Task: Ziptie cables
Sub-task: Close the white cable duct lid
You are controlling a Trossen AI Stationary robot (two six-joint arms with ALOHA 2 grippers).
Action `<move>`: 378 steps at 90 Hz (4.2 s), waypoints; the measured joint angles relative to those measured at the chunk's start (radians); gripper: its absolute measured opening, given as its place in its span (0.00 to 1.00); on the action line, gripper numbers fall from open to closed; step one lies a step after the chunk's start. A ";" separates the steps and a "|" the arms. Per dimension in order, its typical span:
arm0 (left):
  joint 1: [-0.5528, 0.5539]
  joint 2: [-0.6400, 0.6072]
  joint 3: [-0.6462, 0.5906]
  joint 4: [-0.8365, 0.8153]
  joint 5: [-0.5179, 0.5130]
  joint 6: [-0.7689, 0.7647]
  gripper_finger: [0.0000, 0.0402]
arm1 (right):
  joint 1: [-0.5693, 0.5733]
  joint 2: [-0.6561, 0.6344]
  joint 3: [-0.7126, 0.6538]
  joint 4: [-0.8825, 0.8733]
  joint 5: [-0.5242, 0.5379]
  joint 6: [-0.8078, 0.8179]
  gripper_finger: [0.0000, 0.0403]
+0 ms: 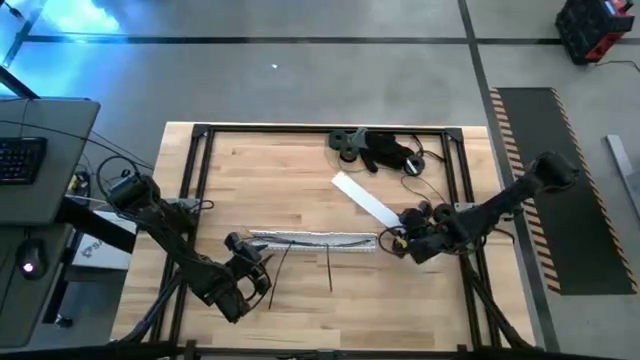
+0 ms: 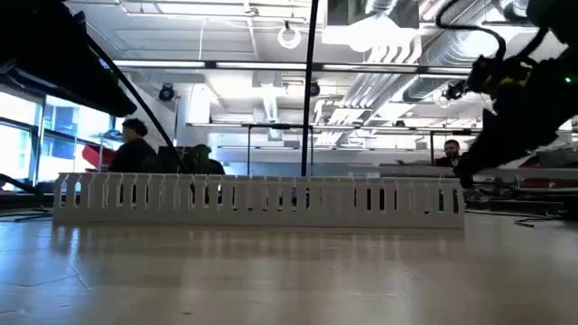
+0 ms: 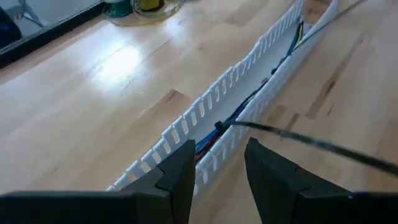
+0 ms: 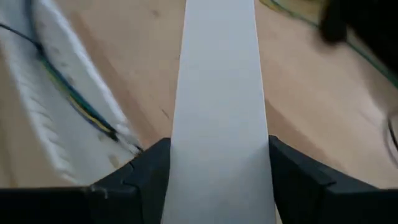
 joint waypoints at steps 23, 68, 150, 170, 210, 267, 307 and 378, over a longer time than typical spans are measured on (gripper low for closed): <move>0.006 -0.066 0.167 -0.253 -0.048 -0.015 0.30 | -0.109 -0.004 0.055 0.297 -0.272 -0.336 0.50; -0.014 -0.255 0.145 -0.403 -0.067 -0.083 0.24 | -0.261 0.474 0.532 0.239 -0.611 -0.738 0.50; 0.039 -0.454 -0.331 0.041 0.119 -0.070 0.00 | -0.370 0.666 0.701 0.179 -0.783 -0.694 0.50; 0.039 -0.454 -0.415 0.185 0.129 -0.068 0.00 | -0.368 0.696 0.701 0.171 -0.736 -0.674 0.50; 0.038 -0.459 -0.450 0.321 0.130 0.027 0.00 | -0.368 0.664 0.701 0.179 -0.758 -0.679 0.50; 0.039 -0.341 -0.439 0.326 0.162 0.034 0.00 | -0.350 0.673 0.700 0.163 -0.693 -0.698 0.50; 0.039 -0.365 -0.438 0.320 0.188 0.036 0.00 | -0.350 0.675 0.699 0.186 -0.719 -0.710 0.01; 0.036 -0.367 -0.438 0.402 0.181 0.105 0.00 | -0.311 0.670 0.813 -0.198 -0.607 -1.046 0.81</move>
